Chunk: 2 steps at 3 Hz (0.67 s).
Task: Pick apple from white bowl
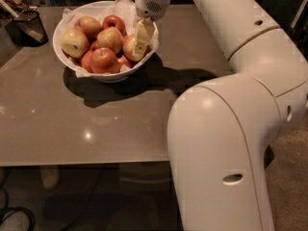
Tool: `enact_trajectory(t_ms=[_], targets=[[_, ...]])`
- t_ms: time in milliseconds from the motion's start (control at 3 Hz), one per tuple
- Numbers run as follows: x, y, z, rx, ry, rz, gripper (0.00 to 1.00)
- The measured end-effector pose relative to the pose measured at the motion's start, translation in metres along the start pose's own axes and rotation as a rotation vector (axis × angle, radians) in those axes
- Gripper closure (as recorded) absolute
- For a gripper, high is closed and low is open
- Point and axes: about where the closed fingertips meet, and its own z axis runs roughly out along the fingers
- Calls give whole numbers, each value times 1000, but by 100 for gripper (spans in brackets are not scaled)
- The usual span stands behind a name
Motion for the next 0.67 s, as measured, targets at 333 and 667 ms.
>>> enact_trajectory(t_ms=[333, 667], targets=[[4, -3, 6, -7, 8, 3, 27], [4, -6, 10, -11, 11, 1, 27]])
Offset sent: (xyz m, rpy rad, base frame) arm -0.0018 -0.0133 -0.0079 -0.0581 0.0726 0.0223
